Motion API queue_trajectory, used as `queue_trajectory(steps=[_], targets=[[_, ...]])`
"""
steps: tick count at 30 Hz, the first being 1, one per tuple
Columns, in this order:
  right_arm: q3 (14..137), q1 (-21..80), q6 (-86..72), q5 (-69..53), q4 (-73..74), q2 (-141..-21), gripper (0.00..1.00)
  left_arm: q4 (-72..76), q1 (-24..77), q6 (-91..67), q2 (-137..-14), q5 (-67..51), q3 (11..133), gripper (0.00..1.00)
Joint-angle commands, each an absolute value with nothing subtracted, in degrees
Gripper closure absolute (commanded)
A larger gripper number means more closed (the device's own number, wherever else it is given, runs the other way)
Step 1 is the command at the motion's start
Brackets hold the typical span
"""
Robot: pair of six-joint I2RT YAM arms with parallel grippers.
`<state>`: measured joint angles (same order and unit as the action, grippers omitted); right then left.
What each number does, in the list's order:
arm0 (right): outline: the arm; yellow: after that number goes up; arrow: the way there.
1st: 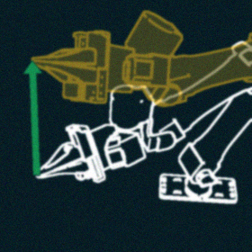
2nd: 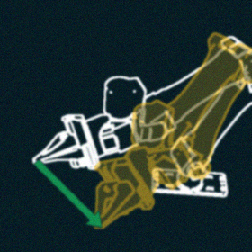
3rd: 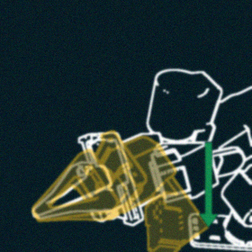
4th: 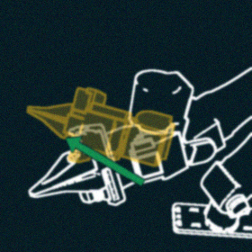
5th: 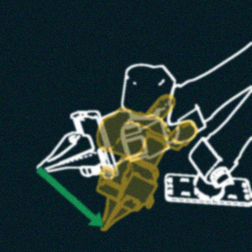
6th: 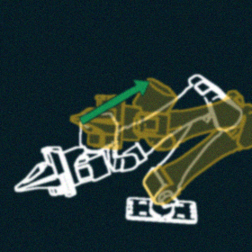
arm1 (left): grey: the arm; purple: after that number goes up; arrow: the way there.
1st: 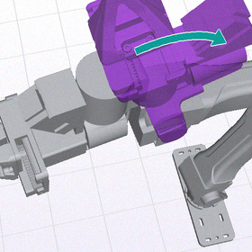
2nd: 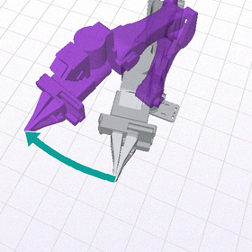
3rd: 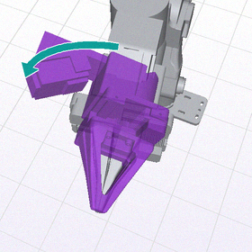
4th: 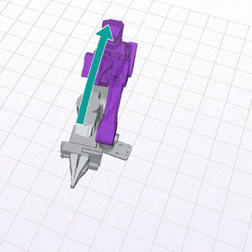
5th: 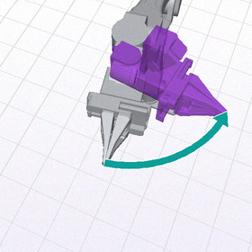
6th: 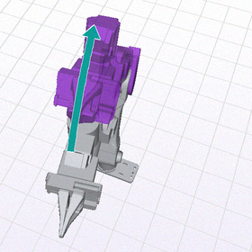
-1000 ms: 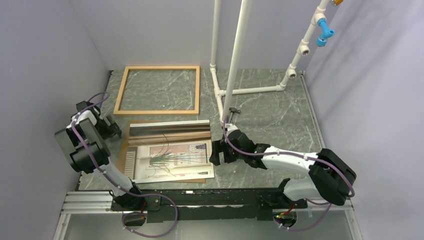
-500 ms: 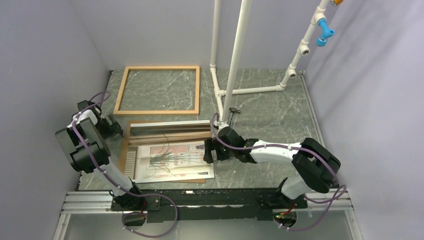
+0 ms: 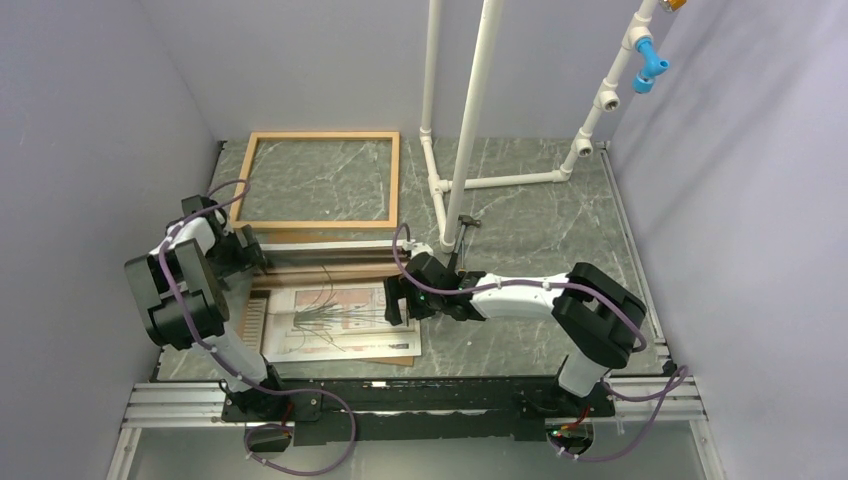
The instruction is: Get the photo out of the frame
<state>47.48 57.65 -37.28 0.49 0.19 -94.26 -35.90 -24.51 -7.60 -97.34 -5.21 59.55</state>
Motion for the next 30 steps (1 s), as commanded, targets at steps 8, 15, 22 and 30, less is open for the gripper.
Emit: queue_trajectory(steps=[8, 15, 22, 30], targets=[[50.2, 59.1, -37.5, 2.1, 3.3, -95.4, 0.03, -37.1, -20.2, -9.0, -92.5, -14.4, 58.6, 0.0], [48.4, 57.8, -36.6, 3.7, 4.9, -94.4, 0.01, -37.3, -20.9, -10.7, -89.8, -10.8, 58.4, 0.01], [49.7, 56.6, -38.2, 7.4, 7.1, -95.5, 0.0, -36.3, -21.9, -11.5, -86.6, -6.8, 57.8, 0.01], [50.6, 56.7, -39.5, 7.6, 7.9, -95.6, 0.0, -33.7, -22.9, -9.8, -95.0, -16.2, 61.1, 0.0]])
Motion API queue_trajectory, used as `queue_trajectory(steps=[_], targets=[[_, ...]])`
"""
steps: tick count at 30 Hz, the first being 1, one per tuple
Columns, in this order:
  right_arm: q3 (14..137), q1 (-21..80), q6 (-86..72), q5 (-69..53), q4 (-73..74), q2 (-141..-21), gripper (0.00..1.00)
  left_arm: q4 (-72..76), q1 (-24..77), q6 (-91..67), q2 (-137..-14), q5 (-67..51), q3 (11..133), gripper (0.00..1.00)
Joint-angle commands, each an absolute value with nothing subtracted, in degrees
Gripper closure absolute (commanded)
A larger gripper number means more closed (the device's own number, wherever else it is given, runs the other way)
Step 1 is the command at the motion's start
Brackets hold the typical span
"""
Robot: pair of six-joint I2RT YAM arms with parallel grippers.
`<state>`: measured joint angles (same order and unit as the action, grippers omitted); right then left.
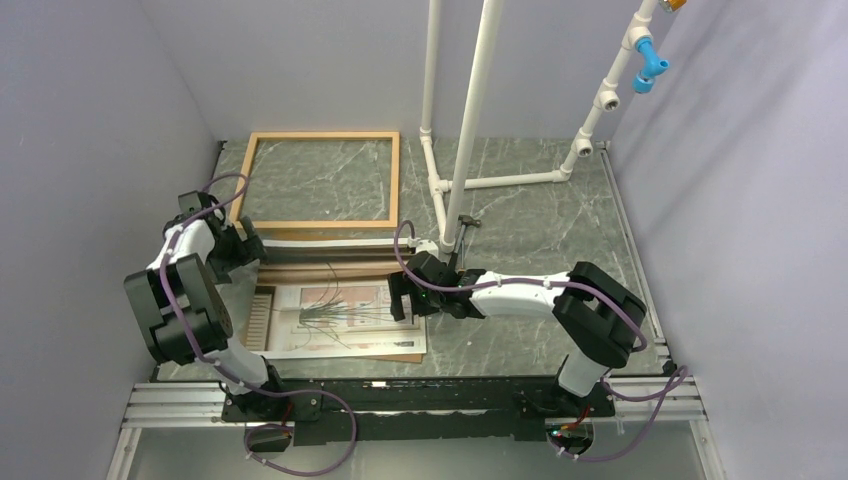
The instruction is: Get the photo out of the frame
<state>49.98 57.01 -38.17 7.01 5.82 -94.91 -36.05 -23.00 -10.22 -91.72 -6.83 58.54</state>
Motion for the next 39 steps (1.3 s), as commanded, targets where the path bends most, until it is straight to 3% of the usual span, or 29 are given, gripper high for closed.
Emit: queue_trajectory(steps=[1, 11, 22, 30, 39], targets=[[50.3, 56.8, -39.8, 7.2, 7.5, -95.4, 0.0, -33.9, -22.2, -9.4, -96.5, -18.2, 62.2, 0.01], [44.5, 57.5, -41.1, 2.4, 1.8, -91.3, 0.0, -25.3, -16.7, -11.0, -85.9, -14.5, 58.5, 0.01], [45.0, 57.4, -37.6, 7.1, 9.2, -88.2, 0.0, -37.3, -16.2, -11.2, -95.3, -8.4, 64.5, 0.0], [44.1, 57.6, -37.6, 7.1, 13.0, -82.0, 0.0, -35.9, -16.3, -11.3, -90.6, -3.3, 63.2, 0.01], [41.2, 57.4, -41.9, 7.6, 11.3, -85.1, 0.0, -36.7, -17.1, -12.2, -87.4, 5.4, 62.1, 0.01]])
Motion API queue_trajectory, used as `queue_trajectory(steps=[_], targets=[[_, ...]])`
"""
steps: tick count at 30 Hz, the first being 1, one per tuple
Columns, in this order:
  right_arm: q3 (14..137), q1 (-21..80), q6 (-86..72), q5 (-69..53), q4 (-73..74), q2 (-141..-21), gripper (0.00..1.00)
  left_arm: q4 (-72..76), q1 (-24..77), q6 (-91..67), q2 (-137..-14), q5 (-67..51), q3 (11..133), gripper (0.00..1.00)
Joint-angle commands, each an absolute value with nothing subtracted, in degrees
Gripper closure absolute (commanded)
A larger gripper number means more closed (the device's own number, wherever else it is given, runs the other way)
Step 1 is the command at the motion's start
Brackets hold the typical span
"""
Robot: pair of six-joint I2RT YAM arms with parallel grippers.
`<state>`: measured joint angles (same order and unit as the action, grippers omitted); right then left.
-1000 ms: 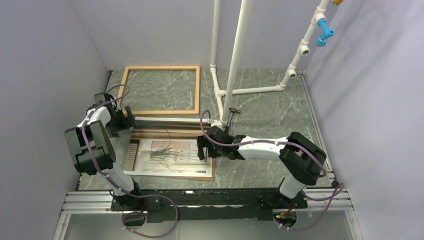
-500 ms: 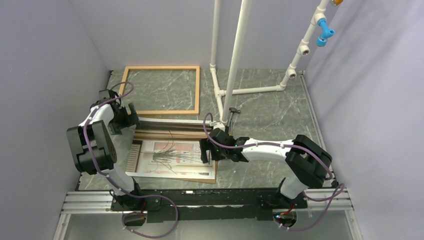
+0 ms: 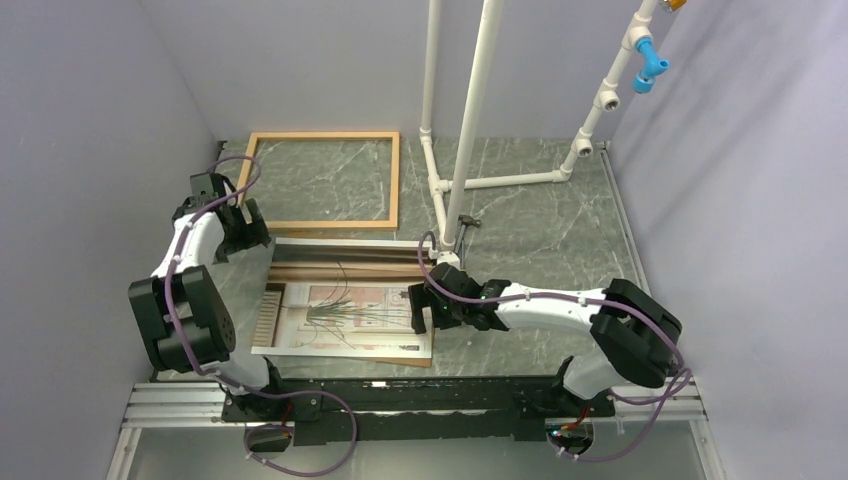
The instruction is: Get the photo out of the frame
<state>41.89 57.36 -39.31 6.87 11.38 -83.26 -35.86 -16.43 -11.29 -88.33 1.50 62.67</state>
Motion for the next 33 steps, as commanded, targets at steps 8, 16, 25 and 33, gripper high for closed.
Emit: queue_trajectory(steps=[8, 16, 25, 33], targets=[[42.0, 57.3, -41.3, 10.8, 10.2, -88.3, 0.0, -38.5, -18.8, -11.4, -98.8, -1.9, 64.4, 0.01], [47.9, 60.3, -35.6, 8.8, 5.0, -95.2, 0.0, -38.1, -19.4, -9.3, -103.8, -18.5, 64.6, 0.01], [49.0, 62.6, -32.5, 5.0, -1.4, -93.1, 0.0, -30.7, -19.5, -9.2, -84.9, -18.4, 57.2, 0.0], [50.2, 61.8, -32.8, 5.5, -0.3, -92.3, 0.0, -30.9, -19.5, -10.2, -85.3, -13.9, 58.4, 0.01]])
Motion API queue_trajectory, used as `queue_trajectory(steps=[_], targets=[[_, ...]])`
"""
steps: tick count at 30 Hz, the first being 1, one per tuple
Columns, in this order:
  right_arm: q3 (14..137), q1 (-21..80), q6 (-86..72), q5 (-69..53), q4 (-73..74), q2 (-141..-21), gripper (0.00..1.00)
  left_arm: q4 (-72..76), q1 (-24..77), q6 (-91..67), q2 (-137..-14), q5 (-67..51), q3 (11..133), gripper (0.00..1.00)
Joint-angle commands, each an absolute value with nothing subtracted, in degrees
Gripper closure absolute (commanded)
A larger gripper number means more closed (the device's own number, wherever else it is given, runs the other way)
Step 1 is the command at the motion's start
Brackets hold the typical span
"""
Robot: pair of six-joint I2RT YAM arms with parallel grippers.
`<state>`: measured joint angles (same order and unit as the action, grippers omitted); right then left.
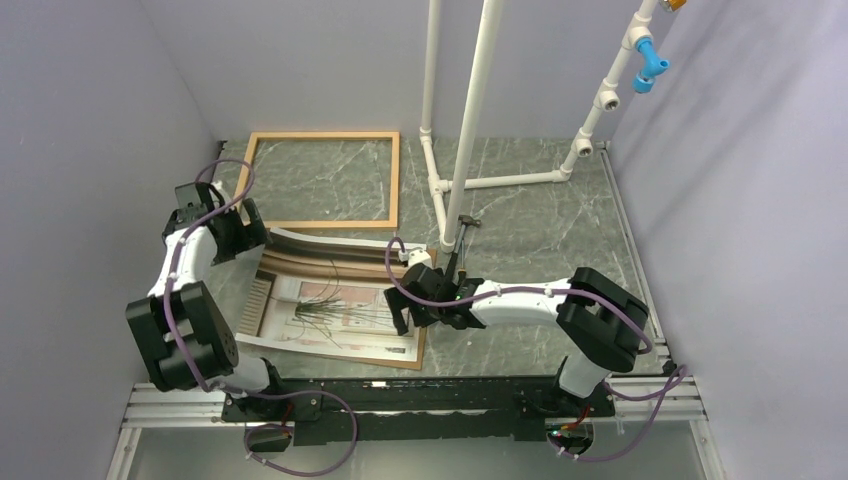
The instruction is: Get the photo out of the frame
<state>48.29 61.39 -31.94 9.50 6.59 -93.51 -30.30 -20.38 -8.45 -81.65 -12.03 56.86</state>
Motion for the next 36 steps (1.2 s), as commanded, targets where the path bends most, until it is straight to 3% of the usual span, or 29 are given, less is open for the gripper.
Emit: queue_trajectory(steps=[1, 8, 16, 23, 36], targets=[[50.5, 61.6, -32.9, 5.7, 1.0, -92.4, 0.0, -32.3, -19.5, -10.7, -86.6, -10.4, 59.3, 0.01], [50.9, 59.6, -33.8, 8.8, 6.7, -92.5, 0.0, -39.1, -19.5, -13.6, -91.5, 5.1, 63.8, 0.01], [48.5, 56.0, -36.2, 7.6, 7.6, -91.6, 0.0, -39.9, -19.5, -16.3, -85.7, 14.5, 63.2, 0.01], [49.4, 55.3, -33.6, 6.1, 2.9, -95.1, 0.0, -37.5, -19.4, -16.6, -76.4, 13.5, 59.9, 0.01], [65.8, 57.1, -28.4, 4.4, 2.4, -106.4, 0.0, -34.0, -15.7, -15.8, -64.3, 15.1, 55.7, 0.01]])
